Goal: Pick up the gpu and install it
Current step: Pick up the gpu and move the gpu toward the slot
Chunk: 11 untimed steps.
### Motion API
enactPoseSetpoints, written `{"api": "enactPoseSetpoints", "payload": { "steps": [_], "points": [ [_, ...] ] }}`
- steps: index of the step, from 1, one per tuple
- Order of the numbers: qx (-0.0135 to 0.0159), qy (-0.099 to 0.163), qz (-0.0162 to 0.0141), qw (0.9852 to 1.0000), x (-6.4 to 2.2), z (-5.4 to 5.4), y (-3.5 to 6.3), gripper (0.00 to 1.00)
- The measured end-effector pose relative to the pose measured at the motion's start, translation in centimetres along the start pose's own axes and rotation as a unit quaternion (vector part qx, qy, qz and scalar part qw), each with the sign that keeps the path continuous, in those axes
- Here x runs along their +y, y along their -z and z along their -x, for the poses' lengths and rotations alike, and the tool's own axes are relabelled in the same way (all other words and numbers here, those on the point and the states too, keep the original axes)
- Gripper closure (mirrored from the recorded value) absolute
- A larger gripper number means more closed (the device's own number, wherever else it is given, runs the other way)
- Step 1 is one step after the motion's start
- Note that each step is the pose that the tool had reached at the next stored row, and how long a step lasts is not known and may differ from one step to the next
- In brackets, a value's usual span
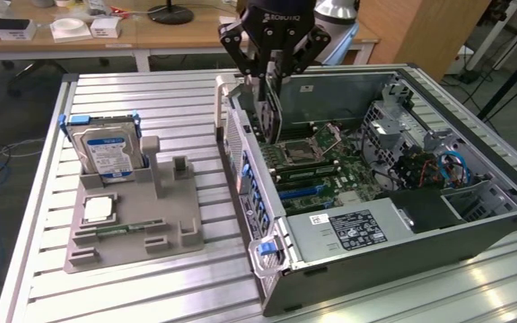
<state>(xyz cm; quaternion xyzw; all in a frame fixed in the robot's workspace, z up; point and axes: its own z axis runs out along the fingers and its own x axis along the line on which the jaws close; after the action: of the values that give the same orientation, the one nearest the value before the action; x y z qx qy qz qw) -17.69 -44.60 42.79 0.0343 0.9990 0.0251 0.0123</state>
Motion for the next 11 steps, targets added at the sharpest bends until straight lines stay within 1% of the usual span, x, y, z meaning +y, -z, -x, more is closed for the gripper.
{"api": "enactPoseSetpoints", "payload": {
  "steps": [11],
  "points": [
    [0.0000, 0.000, 0.0000, 1.0000, 0.17, 2.5, -0.07, 0.74]
  ]
}}
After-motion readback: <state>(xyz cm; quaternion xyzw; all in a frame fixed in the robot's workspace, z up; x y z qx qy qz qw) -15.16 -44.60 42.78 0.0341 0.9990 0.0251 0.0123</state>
